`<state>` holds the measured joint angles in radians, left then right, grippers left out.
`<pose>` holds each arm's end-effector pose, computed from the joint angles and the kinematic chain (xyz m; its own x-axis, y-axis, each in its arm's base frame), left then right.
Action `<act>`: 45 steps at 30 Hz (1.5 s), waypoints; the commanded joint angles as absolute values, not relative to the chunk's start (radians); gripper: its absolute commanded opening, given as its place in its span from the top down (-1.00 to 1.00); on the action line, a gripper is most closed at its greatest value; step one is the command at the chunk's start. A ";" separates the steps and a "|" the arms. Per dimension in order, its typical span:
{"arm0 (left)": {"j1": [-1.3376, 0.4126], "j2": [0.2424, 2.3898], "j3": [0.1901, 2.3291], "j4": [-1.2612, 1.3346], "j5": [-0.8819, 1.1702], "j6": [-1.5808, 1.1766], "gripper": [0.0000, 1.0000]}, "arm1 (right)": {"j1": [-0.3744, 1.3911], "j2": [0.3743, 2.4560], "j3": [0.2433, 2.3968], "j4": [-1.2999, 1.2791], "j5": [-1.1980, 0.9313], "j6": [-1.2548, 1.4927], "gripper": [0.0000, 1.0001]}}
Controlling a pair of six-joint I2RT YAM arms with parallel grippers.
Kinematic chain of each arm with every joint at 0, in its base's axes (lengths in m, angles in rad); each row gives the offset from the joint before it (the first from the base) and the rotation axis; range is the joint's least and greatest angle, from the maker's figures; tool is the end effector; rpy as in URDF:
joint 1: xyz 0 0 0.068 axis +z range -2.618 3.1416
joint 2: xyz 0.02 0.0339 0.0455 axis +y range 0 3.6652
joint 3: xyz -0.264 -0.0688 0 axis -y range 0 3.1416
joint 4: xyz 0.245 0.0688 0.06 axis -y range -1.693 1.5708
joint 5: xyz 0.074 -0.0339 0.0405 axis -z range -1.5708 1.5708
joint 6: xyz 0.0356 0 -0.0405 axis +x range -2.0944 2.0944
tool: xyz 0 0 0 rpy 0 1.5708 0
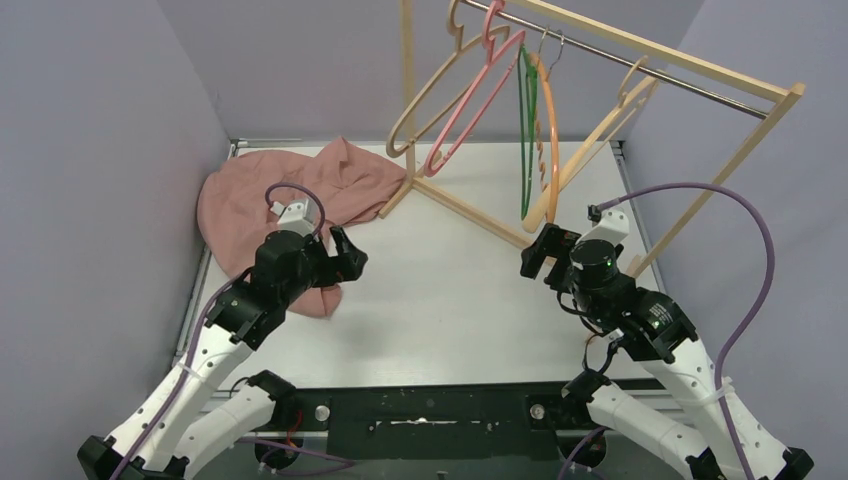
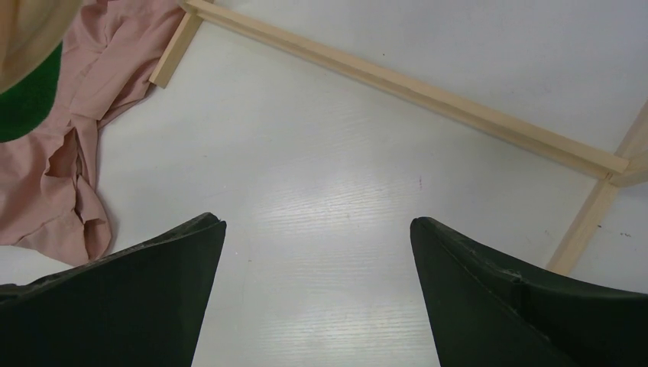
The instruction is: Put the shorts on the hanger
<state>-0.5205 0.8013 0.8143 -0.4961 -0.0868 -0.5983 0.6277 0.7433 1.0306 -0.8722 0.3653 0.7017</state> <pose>0.1555 -0.0856 0.3155 -0.5745 -0.3174 -0.7544 0.1274 0.8758 -0.4655 0.1151 0.0678 0.3599 -0.5398 0.3533 -0.7641 0.0536 0.9203 0.3876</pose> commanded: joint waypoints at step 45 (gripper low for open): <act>-0.263 1.345 1.101 -0.390 -0.013 -0.567 1.00 | 0.623 0.590 1.058 -0.779 0.242 0.576 -0.98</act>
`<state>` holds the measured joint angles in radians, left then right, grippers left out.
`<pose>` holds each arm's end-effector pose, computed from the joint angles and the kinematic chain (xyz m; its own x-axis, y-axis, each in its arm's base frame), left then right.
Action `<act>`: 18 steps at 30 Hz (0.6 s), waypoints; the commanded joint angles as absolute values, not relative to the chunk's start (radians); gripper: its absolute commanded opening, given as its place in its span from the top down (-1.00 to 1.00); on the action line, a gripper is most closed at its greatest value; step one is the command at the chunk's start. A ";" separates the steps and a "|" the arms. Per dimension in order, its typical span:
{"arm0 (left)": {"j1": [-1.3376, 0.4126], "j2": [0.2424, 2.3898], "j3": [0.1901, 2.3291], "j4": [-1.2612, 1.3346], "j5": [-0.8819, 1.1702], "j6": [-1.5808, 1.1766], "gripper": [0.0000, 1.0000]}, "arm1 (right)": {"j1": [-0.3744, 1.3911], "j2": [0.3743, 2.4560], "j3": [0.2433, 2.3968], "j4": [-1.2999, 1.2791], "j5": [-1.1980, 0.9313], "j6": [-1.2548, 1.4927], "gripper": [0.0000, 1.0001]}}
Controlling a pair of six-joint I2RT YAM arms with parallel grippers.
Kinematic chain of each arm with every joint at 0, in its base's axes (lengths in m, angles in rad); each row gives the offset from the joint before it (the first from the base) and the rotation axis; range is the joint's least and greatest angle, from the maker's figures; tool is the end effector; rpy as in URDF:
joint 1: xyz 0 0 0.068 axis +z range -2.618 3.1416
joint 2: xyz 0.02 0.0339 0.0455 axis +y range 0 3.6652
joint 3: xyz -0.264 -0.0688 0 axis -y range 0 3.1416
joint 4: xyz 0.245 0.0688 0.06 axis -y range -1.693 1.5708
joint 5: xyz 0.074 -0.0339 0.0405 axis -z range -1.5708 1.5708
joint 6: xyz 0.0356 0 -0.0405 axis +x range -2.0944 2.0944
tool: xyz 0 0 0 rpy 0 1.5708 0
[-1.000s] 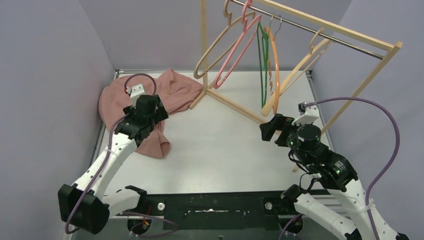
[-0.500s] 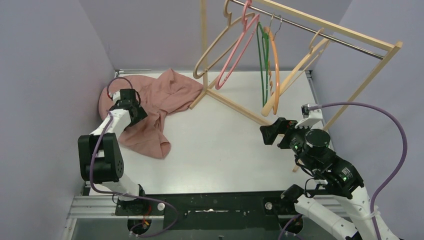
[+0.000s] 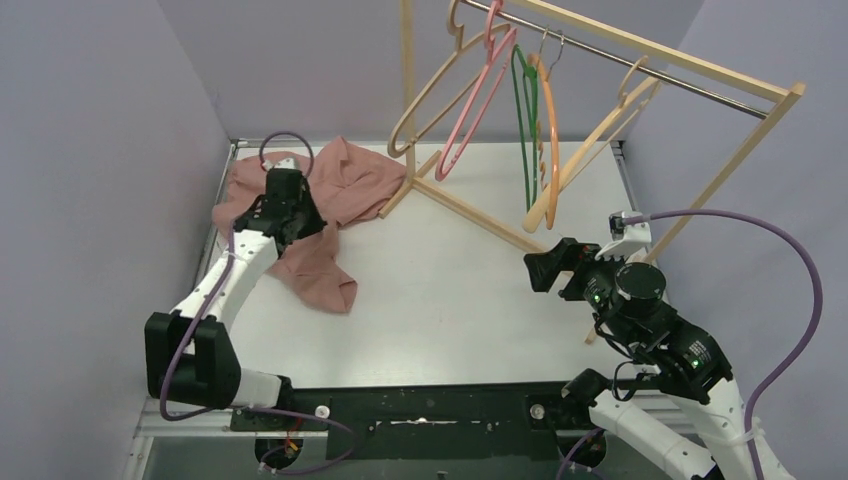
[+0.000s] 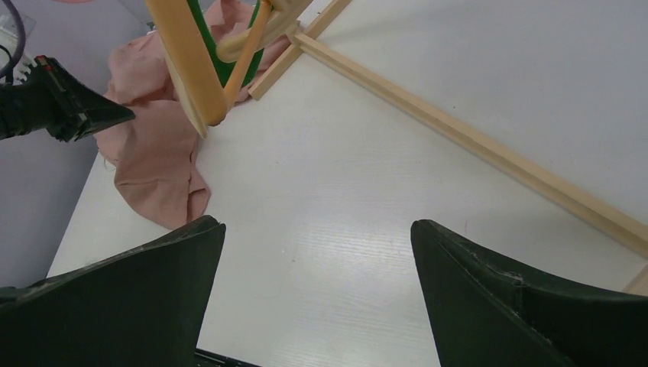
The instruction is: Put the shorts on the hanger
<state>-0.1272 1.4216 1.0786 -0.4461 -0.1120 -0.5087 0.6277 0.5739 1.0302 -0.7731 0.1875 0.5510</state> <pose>0.3067 -0.0352 0.2710 -0.6382 -0.4063 -0.6539 -0.3010 0.9135 -0.2738 0.0811 0.0506 0.3847 -0.4419 0.3149 -0.8400 -0.2374 0.8619 0.4480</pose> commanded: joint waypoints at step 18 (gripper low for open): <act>-0.544 1.375 1.076 -0.083 0.104 -0.814 0.51 | 0.623 0.596 1.083 -0.815 0.281 0.621 -0.99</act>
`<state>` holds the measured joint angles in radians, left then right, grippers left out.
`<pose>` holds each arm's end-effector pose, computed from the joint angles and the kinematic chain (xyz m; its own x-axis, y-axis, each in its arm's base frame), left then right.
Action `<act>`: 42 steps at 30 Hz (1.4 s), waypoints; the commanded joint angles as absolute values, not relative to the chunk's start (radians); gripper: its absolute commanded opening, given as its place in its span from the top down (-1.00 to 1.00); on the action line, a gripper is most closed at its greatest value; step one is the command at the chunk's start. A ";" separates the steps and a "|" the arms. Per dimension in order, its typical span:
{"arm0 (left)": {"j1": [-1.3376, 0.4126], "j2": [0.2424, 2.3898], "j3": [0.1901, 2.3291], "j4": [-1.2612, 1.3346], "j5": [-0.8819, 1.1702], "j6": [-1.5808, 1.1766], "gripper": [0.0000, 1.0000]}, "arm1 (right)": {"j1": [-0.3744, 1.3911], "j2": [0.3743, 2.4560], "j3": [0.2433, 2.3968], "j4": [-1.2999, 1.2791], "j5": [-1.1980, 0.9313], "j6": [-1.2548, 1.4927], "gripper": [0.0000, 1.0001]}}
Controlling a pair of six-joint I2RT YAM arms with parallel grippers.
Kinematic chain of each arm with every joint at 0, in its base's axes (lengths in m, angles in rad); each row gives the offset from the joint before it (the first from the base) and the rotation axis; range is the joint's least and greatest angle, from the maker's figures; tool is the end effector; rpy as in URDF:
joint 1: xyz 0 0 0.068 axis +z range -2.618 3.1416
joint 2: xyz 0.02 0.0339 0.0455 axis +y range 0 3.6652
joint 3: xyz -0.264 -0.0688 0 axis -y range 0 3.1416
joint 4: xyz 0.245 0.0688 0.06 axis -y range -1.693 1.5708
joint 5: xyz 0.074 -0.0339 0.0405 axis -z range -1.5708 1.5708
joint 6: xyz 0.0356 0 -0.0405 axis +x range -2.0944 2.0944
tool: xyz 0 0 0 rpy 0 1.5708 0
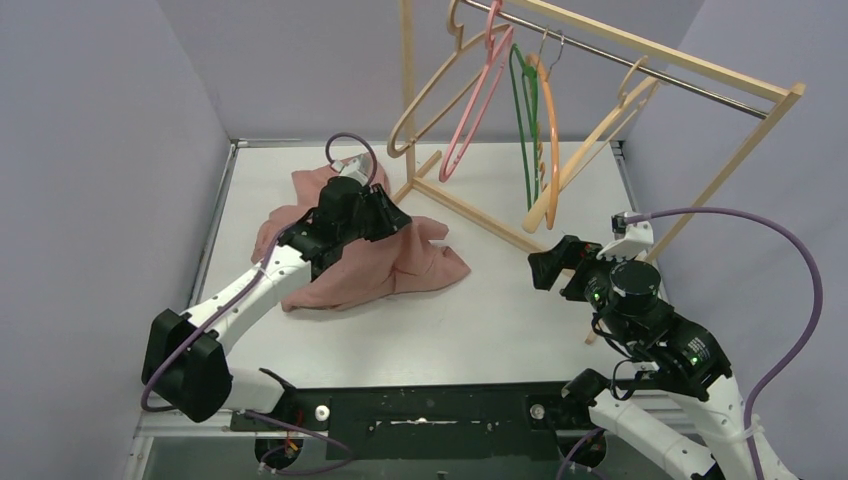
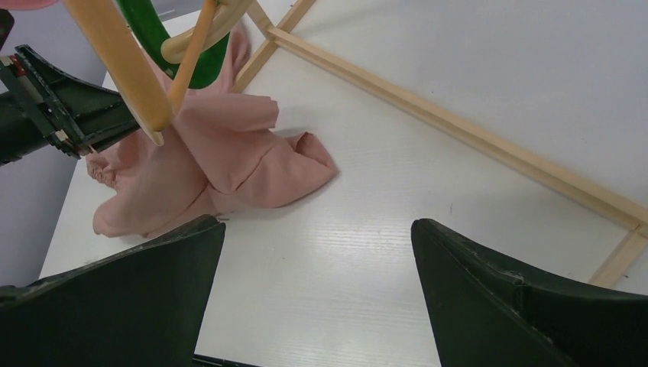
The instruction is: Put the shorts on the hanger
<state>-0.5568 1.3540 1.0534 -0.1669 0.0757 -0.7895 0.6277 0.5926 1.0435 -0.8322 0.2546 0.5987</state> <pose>0.2641 -0.1676 0.3067 -0.6843 -0.4080 -0.6044 0.1398 0.7401 -0.6578 0.0830 0.0491 0.3814 -0.4625 0.3383 -0.8196 -0.1435 0.8836 0.4457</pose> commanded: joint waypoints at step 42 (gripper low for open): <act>-0.169 1.064 0.595 -0.352 0.000 -0.936 0.01 | 0.623 0.669 1.020 -0.794 0.188 0.677 -0.95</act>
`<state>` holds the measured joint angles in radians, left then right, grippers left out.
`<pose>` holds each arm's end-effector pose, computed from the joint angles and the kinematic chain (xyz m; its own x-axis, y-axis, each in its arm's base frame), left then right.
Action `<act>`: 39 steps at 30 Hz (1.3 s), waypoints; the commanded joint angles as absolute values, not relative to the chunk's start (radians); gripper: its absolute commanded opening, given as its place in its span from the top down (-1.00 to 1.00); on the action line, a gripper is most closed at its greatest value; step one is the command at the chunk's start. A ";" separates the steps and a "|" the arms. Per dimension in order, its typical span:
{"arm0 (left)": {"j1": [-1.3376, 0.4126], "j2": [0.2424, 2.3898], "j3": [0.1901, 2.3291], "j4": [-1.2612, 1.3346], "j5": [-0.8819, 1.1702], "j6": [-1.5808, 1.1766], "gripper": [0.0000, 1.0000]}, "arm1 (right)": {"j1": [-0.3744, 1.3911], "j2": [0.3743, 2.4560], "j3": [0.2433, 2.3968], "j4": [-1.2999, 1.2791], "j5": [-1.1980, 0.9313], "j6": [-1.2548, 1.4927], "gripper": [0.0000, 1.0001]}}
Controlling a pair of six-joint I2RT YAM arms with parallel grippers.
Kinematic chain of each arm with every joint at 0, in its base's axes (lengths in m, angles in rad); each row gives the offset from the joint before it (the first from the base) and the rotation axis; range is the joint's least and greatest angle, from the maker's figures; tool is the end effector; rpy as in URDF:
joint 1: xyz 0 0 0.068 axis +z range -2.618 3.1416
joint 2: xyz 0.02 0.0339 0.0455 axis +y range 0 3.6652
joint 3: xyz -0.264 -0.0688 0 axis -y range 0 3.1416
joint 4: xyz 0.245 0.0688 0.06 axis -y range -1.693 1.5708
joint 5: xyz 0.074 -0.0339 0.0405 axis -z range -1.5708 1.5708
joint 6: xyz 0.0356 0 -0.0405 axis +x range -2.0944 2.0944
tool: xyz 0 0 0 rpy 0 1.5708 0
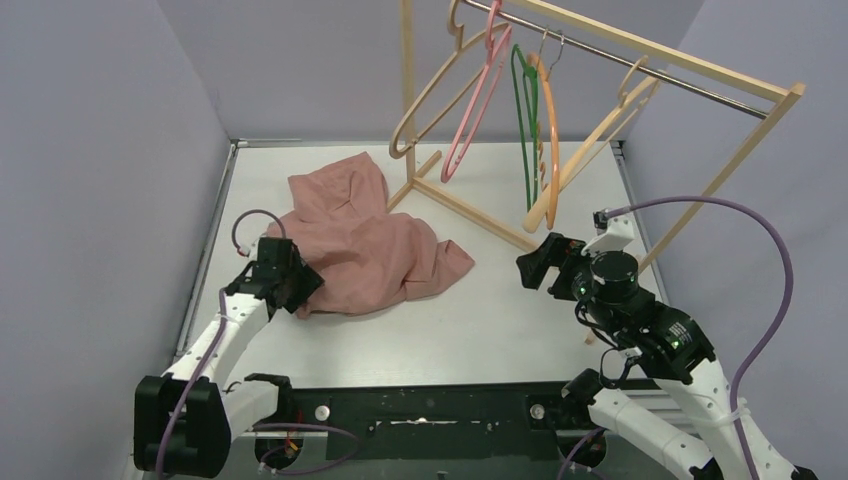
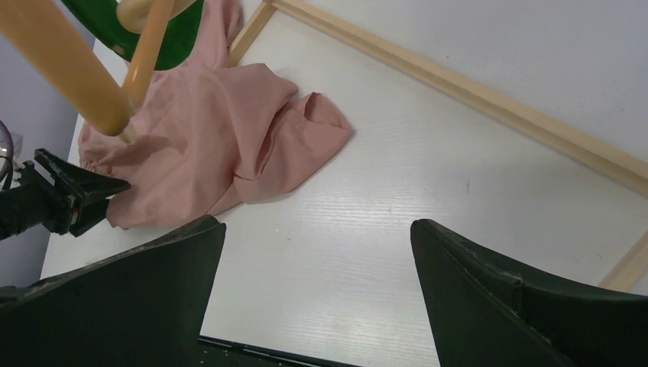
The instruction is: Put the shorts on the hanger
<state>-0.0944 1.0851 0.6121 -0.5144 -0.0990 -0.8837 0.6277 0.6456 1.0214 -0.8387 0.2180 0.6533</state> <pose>0.2019 -0.0156 0.1974 -0.5576 -0.7199 -0.4132 -0.6172 0.6925 -0.3735 0.0954 0.0597 0.3695 -0.5403 0.3411 -0.7692 -0.1113 0.8771 0.4672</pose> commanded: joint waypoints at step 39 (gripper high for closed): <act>-0.129 0.843 0.848 -0.540 -0.238 -0.544 -0.62 | 1.124 1.256 1.120 -0.365 0.391 0.513 -0.55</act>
<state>-0.1379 0.8917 0.8200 -0.5064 -0.1318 -0.6327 1.0782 1.1515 1.0481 -0.5335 0.3374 0.6350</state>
